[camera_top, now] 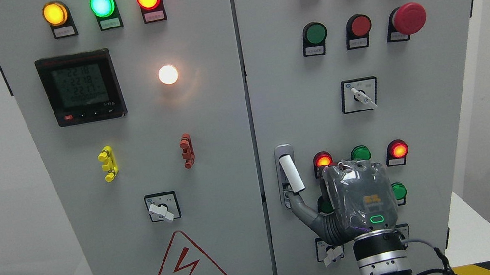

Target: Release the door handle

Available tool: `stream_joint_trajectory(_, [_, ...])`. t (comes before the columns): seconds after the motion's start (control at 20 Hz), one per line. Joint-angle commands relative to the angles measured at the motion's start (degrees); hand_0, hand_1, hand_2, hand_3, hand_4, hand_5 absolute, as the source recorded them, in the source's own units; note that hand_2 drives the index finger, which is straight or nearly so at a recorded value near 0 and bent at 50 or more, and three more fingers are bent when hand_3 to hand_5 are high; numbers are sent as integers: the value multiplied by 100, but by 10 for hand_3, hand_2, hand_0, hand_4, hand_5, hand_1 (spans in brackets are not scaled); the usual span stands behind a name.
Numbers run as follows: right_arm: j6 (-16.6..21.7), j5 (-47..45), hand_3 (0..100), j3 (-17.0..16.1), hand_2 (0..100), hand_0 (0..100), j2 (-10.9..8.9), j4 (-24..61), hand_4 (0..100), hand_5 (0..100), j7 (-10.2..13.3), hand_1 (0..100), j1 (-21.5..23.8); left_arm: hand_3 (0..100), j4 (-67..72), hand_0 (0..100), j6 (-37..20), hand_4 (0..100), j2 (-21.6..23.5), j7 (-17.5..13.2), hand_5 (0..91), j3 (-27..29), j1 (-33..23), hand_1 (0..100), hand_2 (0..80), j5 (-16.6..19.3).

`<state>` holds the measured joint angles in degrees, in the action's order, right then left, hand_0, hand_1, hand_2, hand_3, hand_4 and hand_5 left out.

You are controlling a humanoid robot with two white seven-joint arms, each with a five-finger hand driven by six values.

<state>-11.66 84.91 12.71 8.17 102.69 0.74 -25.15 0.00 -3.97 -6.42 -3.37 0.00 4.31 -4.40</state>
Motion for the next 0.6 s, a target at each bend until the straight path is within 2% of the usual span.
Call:
stream_joint_trajectory(0.0, [-11, -1, 1000, -14, 896, 338, 0, 32, 1000, 950, -4, 315, 1, 88, -114, 0, 1, 14, 0, 3, 0, -123, 0, 0, 24, 0])
stream_joint_trajectory(0.55, [-11, -1, 1000, -67, 898, 385, 0, 32, 1000, 950, 5, 316, 1, 91, -114, 0, 1, 13, 0, 3, 0, -123, 0, 0, 23, 0])
